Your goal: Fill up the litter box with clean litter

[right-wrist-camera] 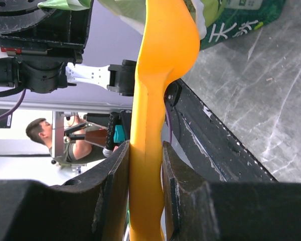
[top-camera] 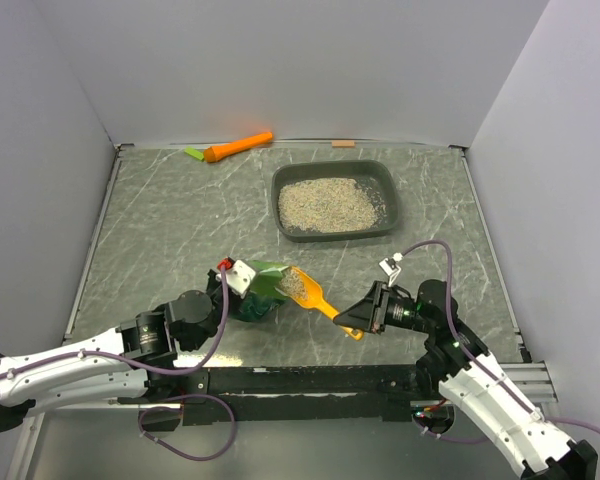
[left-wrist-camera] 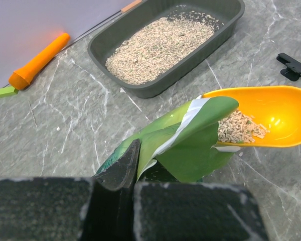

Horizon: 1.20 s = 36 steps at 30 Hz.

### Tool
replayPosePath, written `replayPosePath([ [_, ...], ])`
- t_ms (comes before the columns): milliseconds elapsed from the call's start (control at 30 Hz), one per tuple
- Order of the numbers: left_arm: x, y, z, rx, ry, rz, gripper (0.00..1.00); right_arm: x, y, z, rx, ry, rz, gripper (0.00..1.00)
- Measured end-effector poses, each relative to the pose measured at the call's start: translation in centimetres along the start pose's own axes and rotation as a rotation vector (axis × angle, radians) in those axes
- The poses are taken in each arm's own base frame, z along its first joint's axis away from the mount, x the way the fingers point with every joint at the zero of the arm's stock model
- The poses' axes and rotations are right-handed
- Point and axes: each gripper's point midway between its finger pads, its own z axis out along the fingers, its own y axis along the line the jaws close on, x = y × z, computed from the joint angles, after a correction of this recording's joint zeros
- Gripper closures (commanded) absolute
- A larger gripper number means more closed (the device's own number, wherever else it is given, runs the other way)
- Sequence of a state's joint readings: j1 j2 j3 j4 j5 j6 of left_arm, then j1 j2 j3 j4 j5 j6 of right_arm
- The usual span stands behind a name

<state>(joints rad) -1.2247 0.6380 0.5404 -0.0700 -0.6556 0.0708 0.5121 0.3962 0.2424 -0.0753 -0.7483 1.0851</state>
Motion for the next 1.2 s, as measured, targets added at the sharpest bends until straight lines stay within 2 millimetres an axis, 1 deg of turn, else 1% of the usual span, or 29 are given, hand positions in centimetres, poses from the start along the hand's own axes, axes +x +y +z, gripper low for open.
replayPosePath([
  [133,0.1,0.0,0.0,0.001,0.0,0.0,0.99,0.3,-0.1,-0.3,0.0,-0.004,0.01,1.0],
  [400,-0.1,0.3,-0.1,-0.009,-0.009,-0.007,0.99,0.8,0.6,-1.2,-0.021,-0.016,0.035,1.0],
  [633,-0.2,0.4,-0.2,-0.018,-0.01,-0.009,0.99,0.6,1.1,-1.3,-0.02,-0.029,0.075,1.0],
  [767,-0.2,0.6,-0.2,-0.024,-0.011,-0.01,0.99,0.0,2.2,-1.5,-0.031,-0.052,0.082,1.0],
  [1033,0.0,0.7,-0.2,-0.035,-0.002,-0.012,0.99,-2.0,5.6,-1.9,-0.059,-0.115,0.078,1.0],
  [1133,0.0,0.7,-0.2,-0.037,-0.002,-0.012,0.99,-3.0,6.1,-1.9,-0.054,-0.162,0.094,1.0],
  [1200,-0.1,0.8,-0.2,-0.037,-0.005,-0.015,0.99,-3.7,6.0,-1.8,-0.039,-0.19,0.112,1.0],
])
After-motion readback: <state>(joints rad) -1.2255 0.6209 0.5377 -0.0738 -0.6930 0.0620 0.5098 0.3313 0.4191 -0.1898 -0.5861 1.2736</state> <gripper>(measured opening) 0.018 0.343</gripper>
